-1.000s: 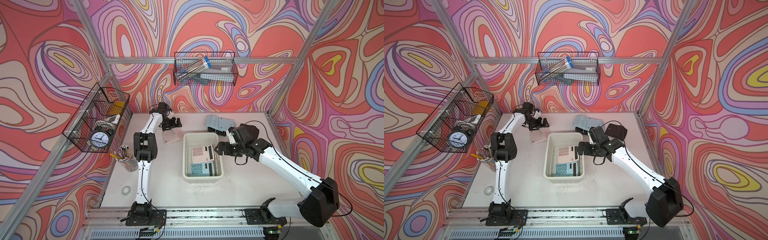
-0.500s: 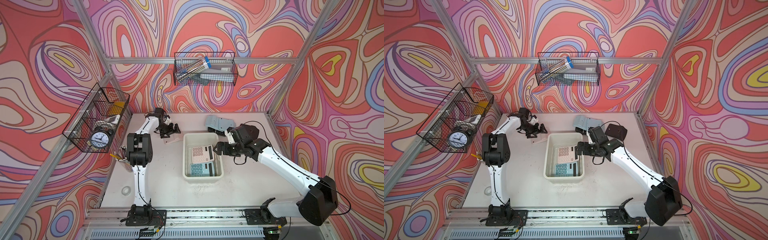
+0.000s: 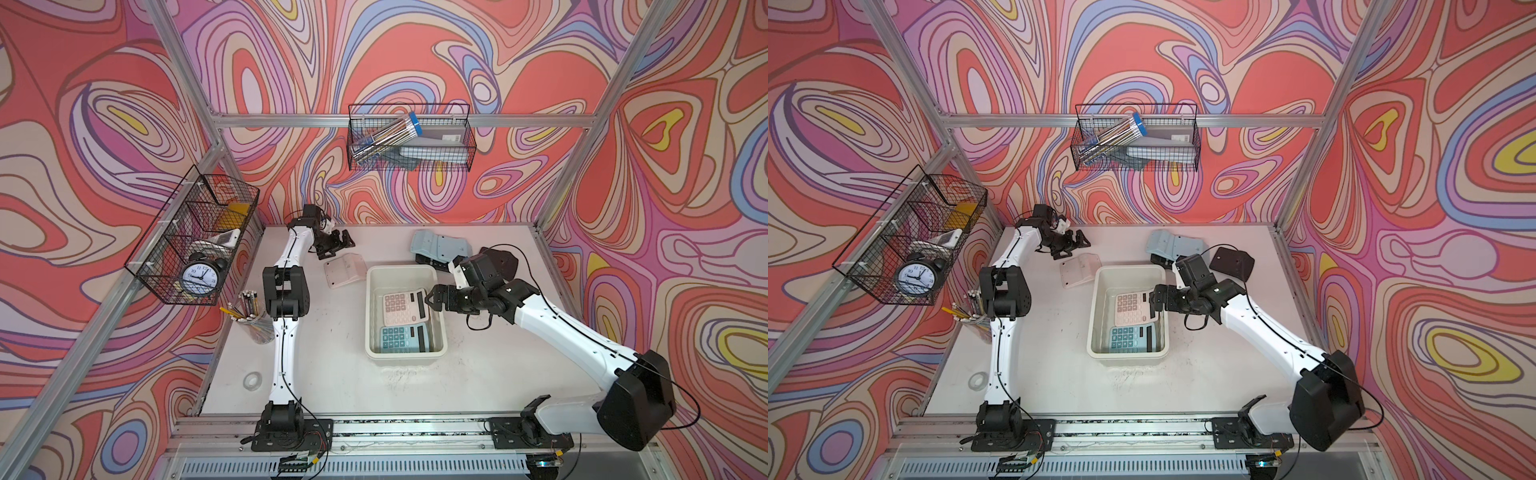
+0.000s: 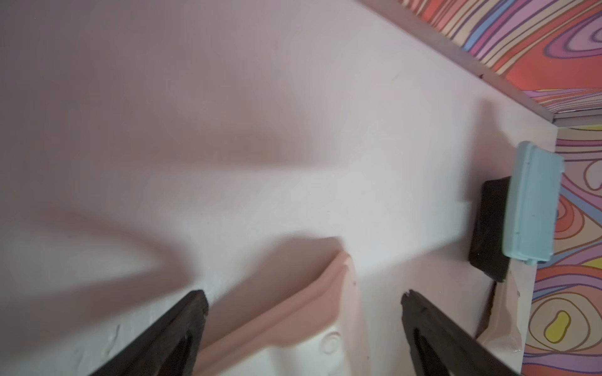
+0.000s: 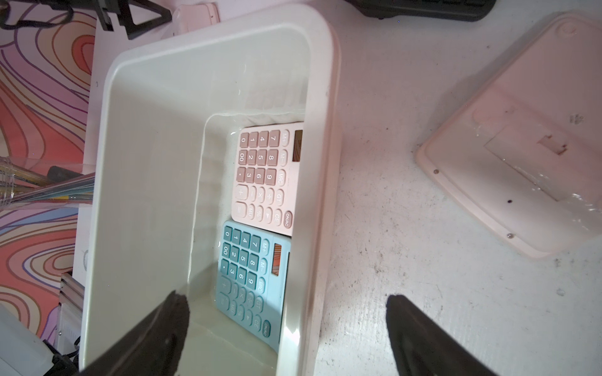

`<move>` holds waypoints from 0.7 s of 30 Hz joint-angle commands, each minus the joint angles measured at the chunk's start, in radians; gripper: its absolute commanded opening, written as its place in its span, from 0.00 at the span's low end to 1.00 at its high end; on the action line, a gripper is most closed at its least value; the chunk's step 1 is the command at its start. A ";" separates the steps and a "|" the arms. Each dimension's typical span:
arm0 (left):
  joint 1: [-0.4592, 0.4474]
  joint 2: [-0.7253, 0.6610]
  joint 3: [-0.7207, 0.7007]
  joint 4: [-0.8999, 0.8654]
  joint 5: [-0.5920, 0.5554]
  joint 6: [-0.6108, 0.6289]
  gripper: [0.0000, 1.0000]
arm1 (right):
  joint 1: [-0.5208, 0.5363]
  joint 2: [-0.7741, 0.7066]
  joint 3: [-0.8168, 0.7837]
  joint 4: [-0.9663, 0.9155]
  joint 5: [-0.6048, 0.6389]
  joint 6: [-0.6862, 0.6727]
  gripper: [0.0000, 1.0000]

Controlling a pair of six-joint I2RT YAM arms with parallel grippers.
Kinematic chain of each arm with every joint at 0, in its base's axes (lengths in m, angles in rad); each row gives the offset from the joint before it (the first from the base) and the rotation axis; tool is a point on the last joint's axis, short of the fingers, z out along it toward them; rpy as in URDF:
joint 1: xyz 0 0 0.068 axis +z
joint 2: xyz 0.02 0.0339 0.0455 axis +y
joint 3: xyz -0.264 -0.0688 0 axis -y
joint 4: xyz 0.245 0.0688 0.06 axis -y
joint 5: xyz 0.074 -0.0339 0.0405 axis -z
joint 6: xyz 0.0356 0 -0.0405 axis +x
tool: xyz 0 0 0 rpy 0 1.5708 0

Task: Put the calculator in the storage box
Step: Pick up the calculator from the center of the board.

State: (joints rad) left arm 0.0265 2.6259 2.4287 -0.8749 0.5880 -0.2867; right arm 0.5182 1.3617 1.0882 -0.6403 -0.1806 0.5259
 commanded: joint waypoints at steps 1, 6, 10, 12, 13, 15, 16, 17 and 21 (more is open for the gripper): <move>0.001 0.002 -0.023 -0.089 0.034 0.032 0.99 | -0.004 0.007 0.008 0.008 -0.006 0.001 0.96; 0.001 -0.184 -0.361 0.024 0.078 0.068 0.99 | -0.004 0.007 0.004 0.022 -0.006 0.004 0.96; -0.009 -0.325 -0.614 0.172 0.143 0.020 0.99 | -0.004 0.041 0.010 0.031 -0.014 0.004 0.96; -0.022 -0.363 -0.687 0.203 0.142 0.004 0.99 | -0.004 0.053 0.011 0.042 -0.011 0.007 0.96; -0.030 -0.378 -0.724 0.223 0.144 -0.003 0.98 | -0.004 0.053 0.005 0.055 -0.007 0.015 0.96; -0.036 -0.406 -0.803 0.277 0.159 -0.041 0.98 | -0.004 0.050 -0.008 0.074 0.014 0.029 0.96; -0.036 -0.423 -0.850 0.319 0.187 -0.060 0.97 | -0.004 0.053 -0.010 0.076 0.026 0.034 0.96; -0.037 -0.438 -0.888 0.353 0.196 -0.075 0.97 | -0.004 0.057 -0.010 0.077 0.033 0.036 0.95; -0.036 -0.486 -0.983 0.446 0.209 -0.122 0.96 | -0.004 0.083 -0.003 0.082 0.040 0.043 0.93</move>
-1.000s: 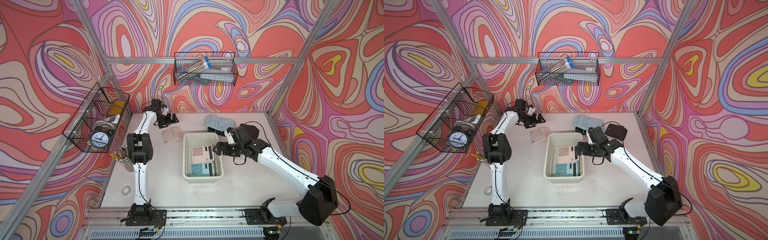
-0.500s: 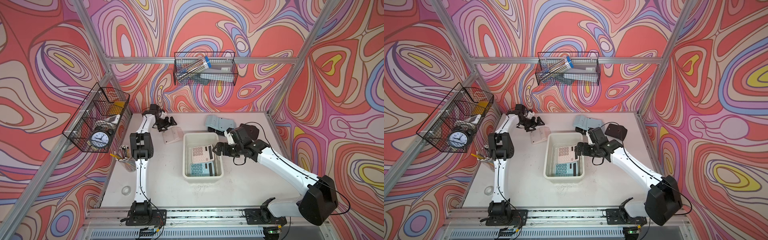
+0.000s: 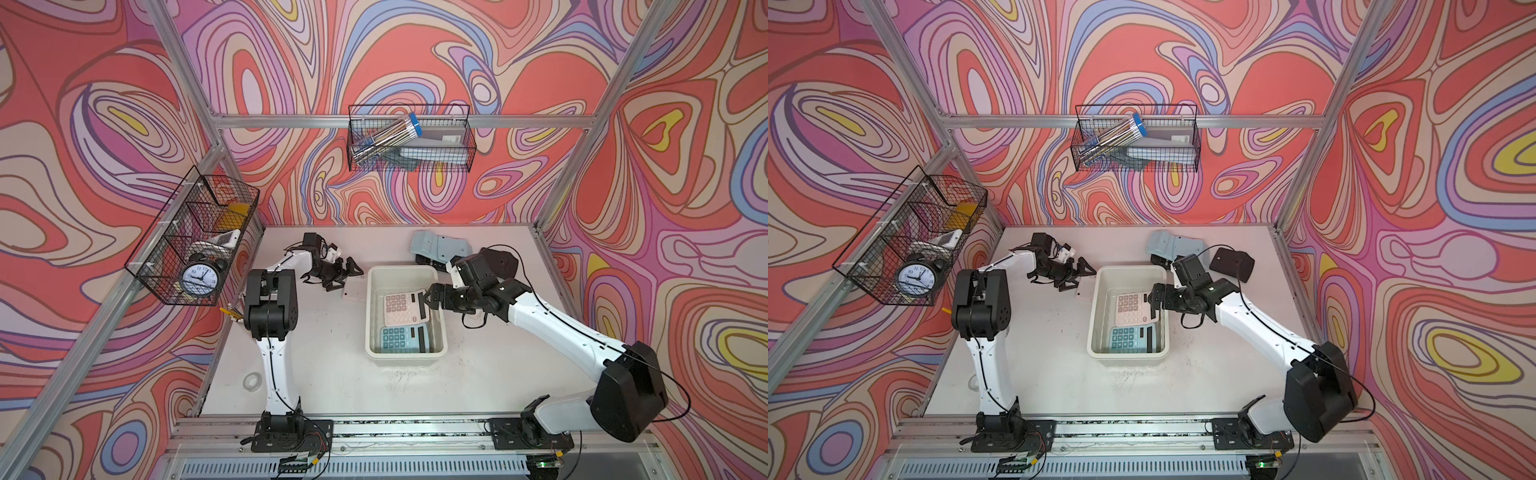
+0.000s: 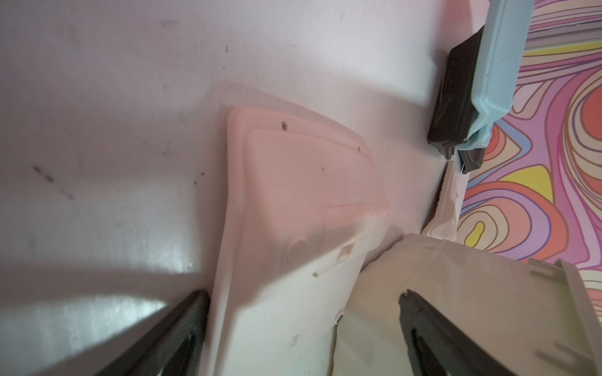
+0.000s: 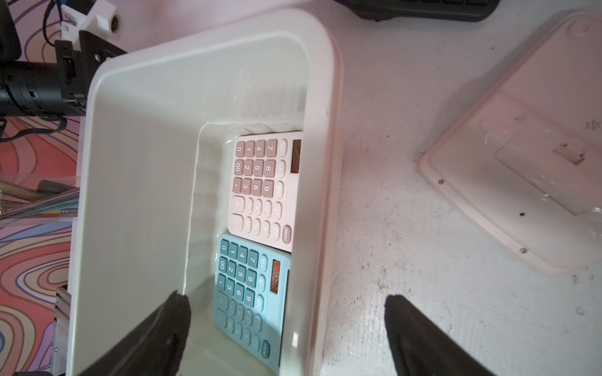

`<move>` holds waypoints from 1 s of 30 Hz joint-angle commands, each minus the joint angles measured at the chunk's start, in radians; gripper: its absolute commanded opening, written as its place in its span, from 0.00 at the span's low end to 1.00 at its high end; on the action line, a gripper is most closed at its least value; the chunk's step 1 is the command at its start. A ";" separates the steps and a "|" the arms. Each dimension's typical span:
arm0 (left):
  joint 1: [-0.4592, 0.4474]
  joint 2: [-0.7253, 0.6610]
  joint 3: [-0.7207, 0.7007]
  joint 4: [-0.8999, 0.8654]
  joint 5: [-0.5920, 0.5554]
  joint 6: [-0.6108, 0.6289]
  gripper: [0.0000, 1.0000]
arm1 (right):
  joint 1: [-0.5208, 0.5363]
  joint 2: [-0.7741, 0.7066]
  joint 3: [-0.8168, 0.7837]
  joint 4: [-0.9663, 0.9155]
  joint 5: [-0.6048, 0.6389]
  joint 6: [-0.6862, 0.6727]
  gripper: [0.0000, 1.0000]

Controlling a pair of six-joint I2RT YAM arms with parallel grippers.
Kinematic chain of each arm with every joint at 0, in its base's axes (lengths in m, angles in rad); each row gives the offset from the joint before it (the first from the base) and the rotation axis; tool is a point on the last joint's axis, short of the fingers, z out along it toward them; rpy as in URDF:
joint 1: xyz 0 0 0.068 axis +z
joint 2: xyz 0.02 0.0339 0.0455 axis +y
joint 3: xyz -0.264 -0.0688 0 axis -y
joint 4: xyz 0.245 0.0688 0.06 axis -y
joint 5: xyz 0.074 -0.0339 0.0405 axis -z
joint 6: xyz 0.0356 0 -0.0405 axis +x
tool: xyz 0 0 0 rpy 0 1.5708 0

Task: Put the calculator in the storage box
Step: Pick up the calculator from the center of the board.

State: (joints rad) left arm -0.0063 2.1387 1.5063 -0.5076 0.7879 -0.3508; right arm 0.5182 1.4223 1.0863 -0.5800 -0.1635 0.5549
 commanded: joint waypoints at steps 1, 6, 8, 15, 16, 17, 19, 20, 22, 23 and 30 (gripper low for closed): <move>-0.001 -0.001 -0.072 0.107 0.028 -0.072 0.96 | -0.004 0.029 0.003 0.023 0.022 0.014 0.92; 0.020 0.047 -0.044 0.156 0.077 -0.107 0.95 | -0.004 0.048 0.019 0.024 0.015 0.017 0.91; 0.029 0.073 -0.009 0.124 0.058 -0.089 0.95 | -0.004 0.051 0.026 0.024 0.019 0.019 0.91; 0.029 0.118 0.060 0.042 -0.011 -0.052 0.97 | -0.004 0.059 0.050 0.005 0.039 0.021 0.91; 0.028 0.115 0.058 0.045 -0.011 -0.053 0.99 | -0.003 0.061 0.053 0.003 0.039 0.020 0.90; 0.026 0.116 0.057 0.053 0.007 -0.053 0.99 | -0.004 0.062 0.056 0.000 0.040 0.022 0.90; 0.019 0.123 0.061 0.052 0.046 -0.048 0.99 | -0.004 0.065 0.058 0.000 0.040 0.022 0.89; 0.012 0.125 0.063 0.051 0.056 -0.045 0.99 | -0.004 0.067 0.058 0.002 0.039 0.022 0.89; 0.001 0.128 0.064 0.056 0.083 -0.043 0.97 | -0.004 0.070 0.060 0.002 0.037 0.022 0.88; -0.004 0.130 0.061 0.070 0.112 -0.051 0.95 | -0.004 0.071 0.060 0.003 0.035 0.020 0.88; -0.009 0.063 -0.061 0.360 0.291 -0.221 0.85 | -0.004 0.079 0.061 0.002 0.034 0.018 0.83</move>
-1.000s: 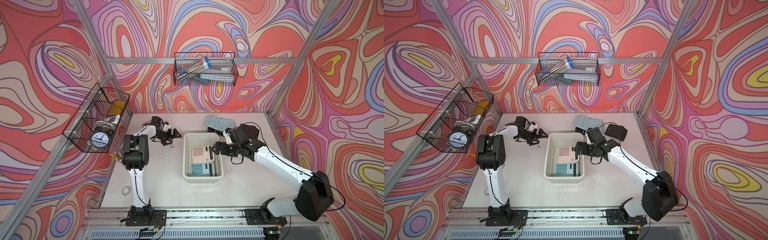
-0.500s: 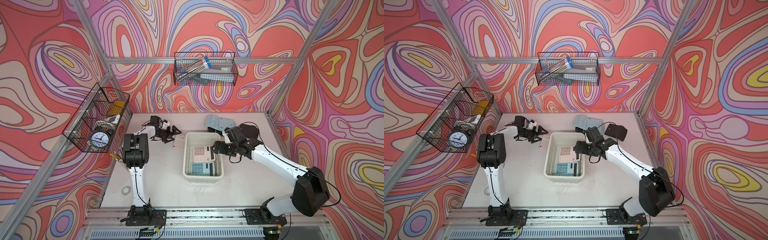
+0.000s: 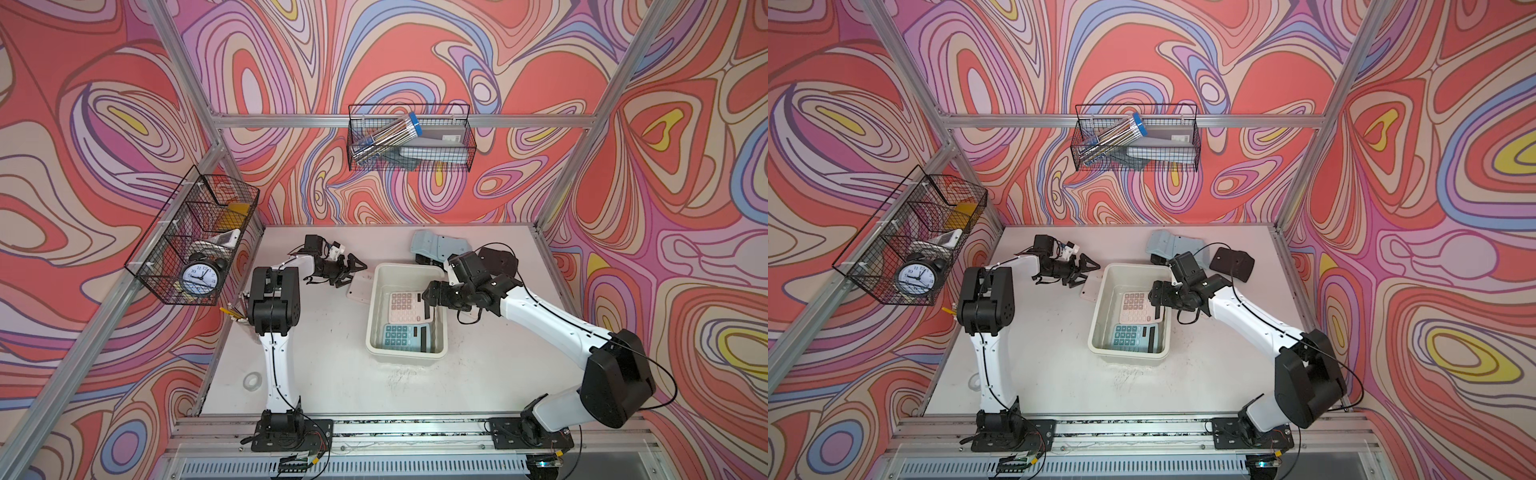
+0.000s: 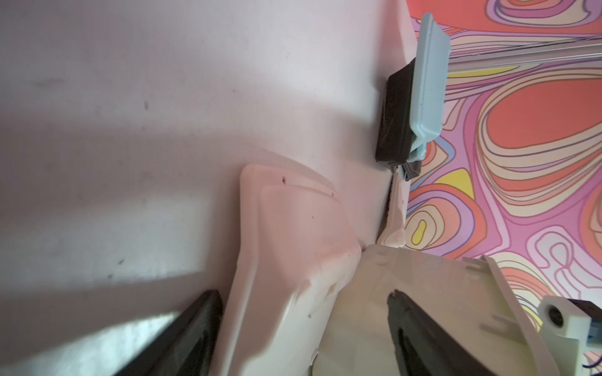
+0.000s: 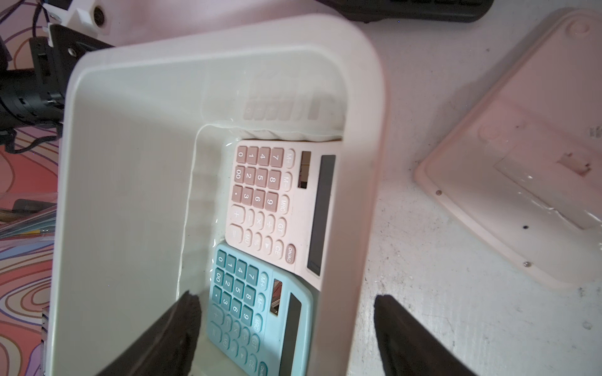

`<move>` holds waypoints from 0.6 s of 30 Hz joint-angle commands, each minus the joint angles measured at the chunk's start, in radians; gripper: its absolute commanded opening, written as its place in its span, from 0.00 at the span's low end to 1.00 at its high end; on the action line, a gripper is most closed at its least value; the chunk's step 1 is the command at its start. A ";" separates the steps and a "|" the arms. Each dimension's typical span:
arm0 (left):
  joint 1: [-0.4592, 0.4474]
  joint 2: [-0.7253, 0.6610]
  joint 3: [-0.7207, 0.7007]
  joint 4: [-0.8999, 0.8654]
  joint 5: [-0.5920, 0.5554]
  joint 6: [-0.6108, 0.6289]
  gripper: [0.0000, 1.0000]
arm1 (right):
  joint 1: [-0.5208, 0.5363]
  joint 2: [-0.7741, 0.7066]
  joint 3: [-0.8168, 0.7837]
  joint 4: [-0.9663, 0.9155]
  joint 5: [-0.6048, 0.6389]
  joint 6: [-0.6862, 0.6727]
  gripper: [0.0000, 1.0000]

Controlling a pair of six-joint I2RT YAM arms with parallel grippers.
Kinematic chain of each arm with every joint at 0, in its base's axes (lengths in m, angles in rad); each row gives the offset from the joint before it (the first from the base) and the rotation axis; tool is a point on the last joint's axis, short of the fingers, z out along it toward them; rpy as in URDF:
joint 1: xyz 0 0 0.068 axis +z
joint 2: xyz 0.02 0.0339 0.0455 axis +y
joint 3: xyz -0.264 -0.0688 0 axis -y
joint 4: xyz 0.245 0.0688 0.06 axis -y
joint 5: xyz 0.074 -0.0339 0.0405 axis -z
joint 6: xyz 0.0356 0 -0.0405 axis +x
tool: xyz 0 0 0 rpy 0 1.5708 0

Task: Put the calculator in the storage box
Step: Pick up the calculator from the center of the board.

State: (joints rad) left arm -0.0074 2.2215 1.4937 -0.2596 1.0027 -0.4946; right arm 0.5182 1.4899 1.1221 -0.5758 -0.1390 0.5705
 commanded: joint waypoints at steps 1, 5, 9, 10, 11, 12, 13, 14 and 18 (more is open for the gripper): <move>-0.009 -0.034 -0.062 0.129 0.081 -0.085 0.84 | -0.004 0.012 0.025 -0.001 0.010 0.003 0.83; -0.009 -0.069 -0.140 0.297 0.125 -0.191 0.72 | -0.004 0.013 0.022 0.005 0.008 0.003 0.80; -0.009 -0.075 -0.202 0.437 0.163 -0.289 0.65 | -0.004 0.015 0.015 0.014 0.006 0.002 0.78; -0.011 -0.076 -0.216 0.472 0.171 -0.310 0.63 | -0.004 0.015 0.015 0.014 0.008 0.003 0.78; -0.011 -0.080 -0.232 0.510 0.178 -0.336 0.62 | -0.004 0.015 0.013 0.014 0.008 0.003 0.77; -0.011 -0.083 -0.246 0.544 0.183 -0.359 0.61 | -0.004 0.015 0.013 0.014 0.009 0.001 0.77; -0.011 -0.087 -0.260 0.581 0.187 -0.383 0.59 | -0.003 0.014 0.013 0.015 0.009 0.001 0.77; -0.011 -0.091 -0.271 0.603 0.187 -0.397 0.57 | -0.004 0.014 0.013 0.016 0.009 0.001 0.76; -0.013 -0.113 -0.289 0.598 0.169 -0.390 0.47 | -0.004 0.014 0.019 0.014 0.009 -0.002 0.75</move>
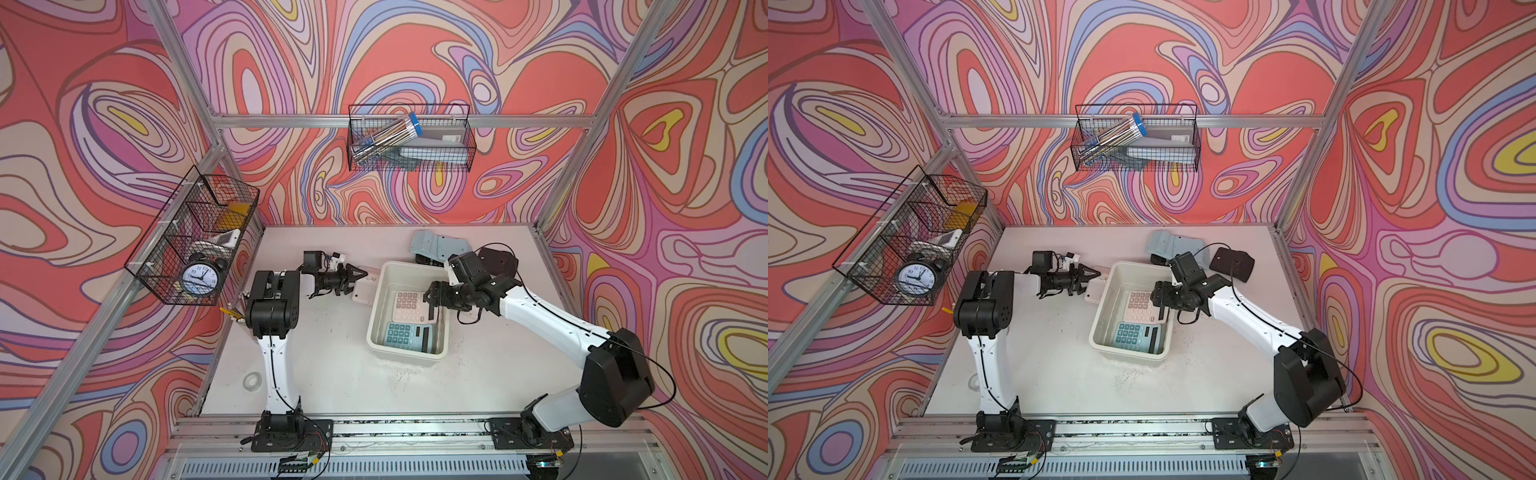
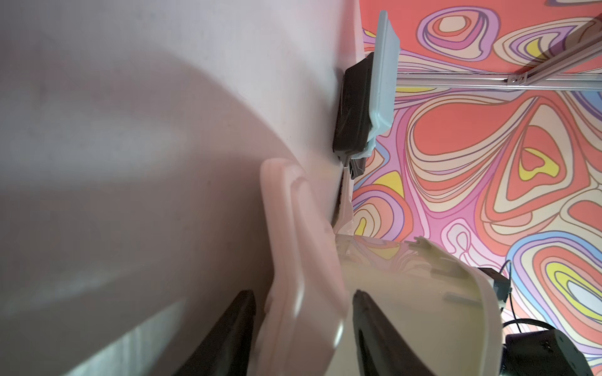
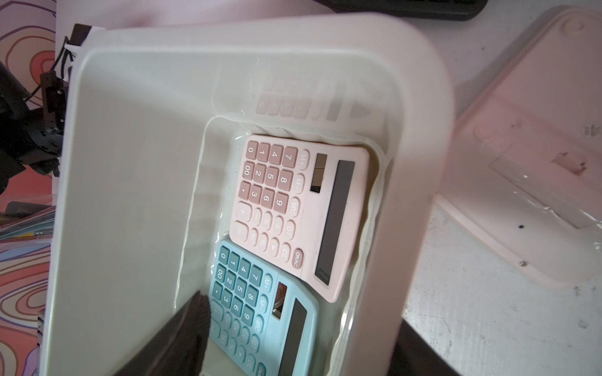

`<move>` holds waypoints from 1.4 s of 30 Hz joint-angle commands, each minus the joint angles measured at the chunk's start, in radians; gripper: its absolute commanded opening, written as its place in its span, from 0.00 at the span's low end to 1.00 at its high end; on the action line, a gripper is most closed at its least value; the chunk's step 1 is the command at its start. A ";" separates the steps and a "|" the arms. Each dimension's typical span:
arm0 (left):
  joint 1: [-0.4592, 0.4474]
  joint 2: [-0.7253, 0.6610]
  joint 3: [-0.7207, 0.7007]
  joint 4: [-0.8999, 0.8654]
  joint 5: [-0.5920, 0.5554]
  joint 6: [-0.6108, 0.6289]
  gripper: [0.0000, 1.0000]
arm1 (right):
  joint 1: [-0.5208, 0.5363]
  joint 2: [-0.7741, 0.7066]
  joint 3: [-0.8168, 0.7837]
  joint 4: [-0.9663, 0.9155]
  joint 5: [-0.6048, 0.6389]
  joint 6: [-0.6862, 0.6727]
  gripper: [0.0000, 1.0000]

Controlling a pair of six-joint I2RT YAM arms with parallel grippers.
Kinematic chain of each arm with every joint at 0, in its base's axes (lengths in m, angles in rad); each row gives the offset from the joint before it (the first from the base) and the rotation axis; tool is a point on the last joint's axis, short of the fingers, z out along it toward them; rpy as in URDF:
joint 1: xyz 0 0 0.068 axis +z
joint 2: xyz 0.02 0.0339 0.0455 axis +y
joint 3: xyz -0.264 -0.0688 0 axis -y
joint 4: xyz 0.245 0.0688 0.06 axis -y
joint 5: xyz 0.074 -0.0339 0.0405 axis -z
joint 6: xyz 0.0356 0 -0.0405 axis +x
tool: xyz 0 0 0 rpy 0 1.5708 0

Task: Put the calculator in the storage box
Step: Pick up the calculator from the center of the board.

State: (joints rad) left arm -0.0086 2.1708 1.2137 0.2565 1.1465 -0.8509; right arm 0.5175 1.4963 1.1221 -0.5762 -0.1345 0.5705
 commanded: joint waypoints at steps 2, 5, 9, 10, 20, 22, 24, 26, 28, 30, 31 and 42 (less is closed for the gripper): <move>-0.011 -0.079 -0.012 0.042 0.005 -0.007 0.39 | -0.003 0.007 0.021 0.012 0.006 -0.003 0.75; -0.011 -0.116 -0.005 -0.078 -0.051 0.073 0.30 | -0.004 0.004 0.021 0.012 0.011 -0.002 0.75; -0.012 -0.156 -0.007 -0.168 -0.120 0.135 0.20 | -0.002 -0.003 0.019 0.009 0.016 -0.002 0.75; -0.011 -0.161 -0.005 -0.189 -0.137 0.145 0.17 | -0.004 -0.002 0.021 0.007 0.016 -0.003 0.75; -0.015 -0.280 -0.022 -0.283 -0.244 0.165 0.08 | -0.003 -0.034 0.034 -0.004 0.028 -0.047 0.86; -0.017 -0.325 -0.018 -0.319 -0.281 0.164 0.06 | -0.004 -0.047 0.043 -0.009 0.038 -0.063 0.98; -0.017 -0.364 -0.009 -0.364 -0.317 0.167 0.04 | -0.003 -0.060 0.054 -0.011 0.042 -0.080 0.98; -0.018 -0.402 -0.002 -0.409 -0.357 0.173 0.04 | -0.004 -0.075 0.062 -0.007 0.040 -0.097 0.98; -0.021 -0.443 -0.005 -0.441 -0.391 0.174 0.03 | -0.004 -0.092 0.073 0.010 0.014 -0.133 0.98; -0.027 -0.480 -0.011 -0.461 -0.413 0.168 0.03 | -0.002 -0.115 0.078 0.039 -0.046 -0.170 0.98; -0.028 -0.501 -0.010 -0.477 -0.430 0.164 0.03 | -0.002 -0.128 0.074 0.069 -0.083 -0.184 0.98; -0.043 -0.671 0.067 -0.686 -0.550 0.170 0.04 | 0.196 -0.043 0.195 0.177 0.105 -0.332 0.98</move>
State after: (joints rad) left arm -0.0433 1.5383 1.2324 -0.3519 0.6247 -0.7021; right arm 0.6525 1.4185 1.2884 -0.4469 -0.1383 0.3290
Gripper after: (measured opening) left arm 0.264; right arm 0.979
